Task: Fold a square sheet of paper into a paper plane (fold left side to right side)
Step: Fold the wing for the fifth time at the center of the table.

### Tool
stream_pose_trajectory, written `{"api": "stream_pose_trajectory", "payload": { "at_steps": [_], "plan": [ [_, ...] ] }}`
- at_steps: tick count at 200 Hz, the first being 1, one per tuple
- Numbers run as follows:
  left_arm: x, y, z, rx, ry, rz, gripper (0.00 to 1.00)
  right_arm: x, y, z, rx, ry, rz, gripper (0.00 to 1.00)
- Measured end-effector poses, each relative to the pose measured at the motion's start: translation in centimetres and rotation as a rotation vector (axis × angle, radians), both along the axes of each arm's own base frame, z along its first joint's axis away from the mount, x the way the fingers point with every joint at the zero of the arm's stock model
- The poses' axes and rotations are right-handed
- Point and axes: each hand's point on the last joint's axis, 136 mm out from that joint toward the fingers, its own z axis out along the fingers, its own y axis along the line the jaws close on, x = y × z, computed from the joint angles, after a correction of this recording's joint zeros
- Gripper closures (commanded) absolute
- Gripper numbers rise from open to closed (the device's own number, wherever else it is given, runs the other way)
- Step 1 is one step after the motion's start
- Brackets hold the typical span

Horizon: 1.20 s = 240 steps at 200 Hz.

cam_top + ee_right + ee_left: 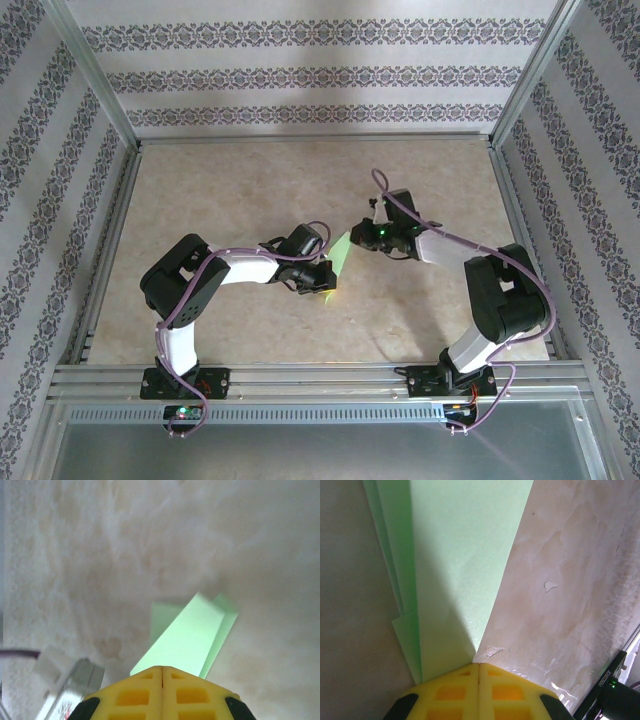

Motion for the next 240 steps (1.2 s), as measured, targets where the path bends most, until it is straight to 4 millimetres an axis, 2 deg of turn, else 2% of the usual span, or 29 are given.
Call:
{"api": "stream_pose_trajectory", "payload": {
  "at_steps": [29,51,109,157,200,240],
  "plan": [
    [0.0,0.0,0.0,0.0,-0.001,0.0,1.0,-3.7,2.4,-2.0,0.018,0.109,0.04,1.0],
    [0.0,0.0,0.0,-0.001,-0.001,0.0,1.0,-4.8,3.2,-2.5,0.028,0.146,0.037,1.0],
    [0.0,0.0,0.0,-0.001,-0.001,0.0,1.0,-4.9,3.5,-3.9,0.038,0.197,-0.001,1.0],
    [0.0,0.0,0.0,-0.001,-0.001,0.0,1.0,-5.7,4.1,-5.8,0.017,0.247,0.009,1.0],
    [0.0,-0.1,0.2,-0.005,-0.002,-0.001,1.0,-5.7,4.1,-6.1,0.014,0.251,0.01,1.0],
    [-0.7,0.2,1.0,-0.024,0.014,0.004,0.95,-5.7,4.1,-6.3,0.008,0.236,0.031,1.0]
  ]
}}
